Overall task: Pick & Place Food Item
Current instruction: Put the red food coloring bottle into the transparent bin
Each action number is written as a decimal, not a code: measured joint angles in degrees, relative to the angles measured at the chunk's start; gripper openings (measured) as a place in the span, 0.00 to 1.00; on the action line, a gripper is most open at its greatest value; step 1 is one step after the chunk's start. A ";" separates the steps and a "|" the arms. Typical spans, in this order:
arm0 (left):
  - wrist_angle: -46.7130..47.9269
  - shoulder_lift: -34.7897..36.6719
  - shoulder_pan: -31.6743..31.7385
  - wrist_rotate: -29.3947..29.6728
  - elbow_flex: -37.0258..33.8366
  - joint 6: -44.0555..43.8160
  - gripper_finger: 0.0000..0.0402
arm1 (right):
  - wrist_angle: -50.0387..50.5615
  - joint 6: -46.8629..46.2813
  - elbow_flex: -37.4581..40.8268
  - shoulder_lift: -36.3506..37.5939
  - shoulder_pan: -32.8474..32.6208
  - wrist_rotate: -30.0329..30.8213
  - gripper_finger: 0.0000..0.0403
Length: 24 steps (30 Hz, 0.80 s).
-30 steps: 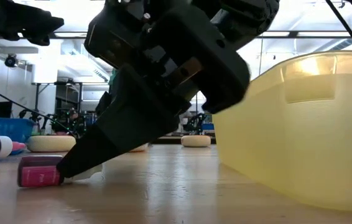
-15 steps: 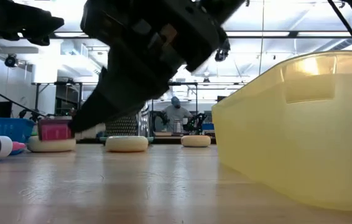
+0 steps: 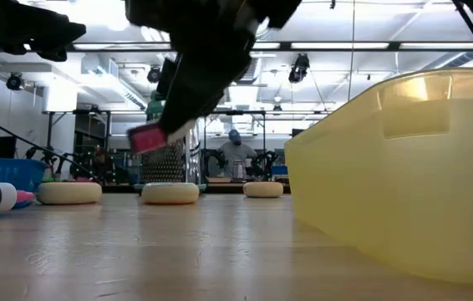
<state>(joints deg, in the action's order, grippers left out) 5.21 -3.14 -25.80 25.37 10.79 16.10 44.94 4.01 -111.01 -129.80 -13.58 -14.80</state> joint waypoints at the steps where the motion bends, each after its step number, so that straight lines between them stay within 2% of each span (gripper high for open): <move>1: -0.02 -0.02 -0.02 0.00 0.00 0.00 0.47 | 2.25 0.76 -1.17 0.00 0.00 0.03 0.18; 5: -0.01 -0.01 0.00 0.02 0.00 0.00 0.47 | 10.92 4.37 -5.67 0.00 0.21 0.03 0.17; 9: -0.02 0.00 0.00 0.00 0.00 0.00 0.47 | 20.80 3.51 -10.26 0.00 1.02 1.17 0.19; 16: -0.01 -0.01 -0.01 0.00 0.00 -0.01 0.47 | 40.13 -4.10 -19.33 0.07 2.99 15.07 0.18; 20: -0.02 0.00 0.00 0.02 0.00 -0.02 0.47 | 45.06 -6.23 -23.55 0.09 4.57 17.78 0.18; 24: -0.02 0.00 -0.02 0.01 0.00 -0.01 0.47 | 44.91 -5.72 -23.65 1.85 5.85 17.83 0.20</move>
<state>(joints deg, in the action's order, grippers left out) 5.19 -3.14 -25.82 25.37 10.79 16.09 89.85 -1.71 -134.66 -127.95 -7.73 3.03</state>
